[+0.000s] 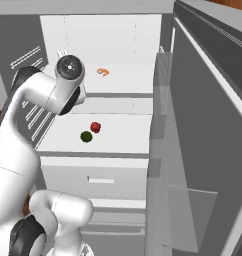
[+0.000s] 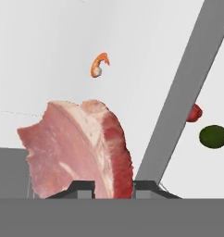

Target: Transport the steak and lime to the fridge. Place the steak on the rack containing meat and place the lime on the rack containing the vegetable, ensuring meats and vegetables are on different racks.

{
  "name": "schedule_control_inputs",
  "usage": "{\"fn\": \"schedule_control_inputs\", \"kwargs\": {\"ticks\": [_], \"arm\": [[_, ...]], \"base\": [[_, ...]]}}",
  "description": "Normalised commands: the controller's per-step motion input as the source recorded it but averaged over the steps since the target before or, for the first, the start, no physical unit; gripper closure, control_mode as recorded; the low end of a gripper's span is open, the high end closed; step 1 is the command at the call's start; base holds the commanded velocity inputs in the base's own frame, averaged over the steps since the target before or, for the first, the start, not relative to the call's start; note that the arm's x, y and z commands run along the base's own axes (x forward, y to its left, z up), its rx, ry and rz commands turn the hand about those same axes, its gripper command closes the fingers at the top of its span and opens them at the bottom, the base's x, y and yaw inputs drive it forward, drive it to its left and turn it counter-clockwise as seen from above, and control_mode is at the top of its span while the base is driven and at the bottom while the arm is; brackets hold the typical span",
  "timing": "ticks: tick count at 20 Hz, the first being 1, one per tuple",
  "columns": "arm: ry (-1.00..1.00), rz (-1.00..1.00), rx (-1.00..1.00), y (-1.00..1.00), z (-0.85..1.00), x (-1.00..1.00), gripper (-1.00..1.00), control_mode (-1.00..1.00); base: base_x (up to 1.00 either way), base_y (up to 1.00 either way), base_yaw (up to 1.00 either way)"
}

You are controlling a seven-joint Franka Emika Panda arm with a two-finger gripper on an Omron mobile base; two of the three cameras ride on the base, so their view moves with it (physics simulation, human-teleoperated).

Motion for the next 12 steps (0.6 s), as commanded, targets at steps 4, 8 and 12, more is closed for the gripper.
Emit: {"fn": "schedule_control_inputs", "kwargs": {"ticks": [4, 8, 12], "arm": [[0.0, 0.0, -0.01, 0.19, -0.13, 0.63, 1.0, -1.0], [0.0, 0.0, 0.0, 0.25, -0.2, 0.6, 1.0, -1.0], [0.0, 0.0, 0.0, 0.22, -0.2, 0.44, 1.0, -1.0]], "base": [[0.0, 0.0, 0.0], [0.0, 0.0, 0.0], [0.0, 0.0, 0.0]]}}
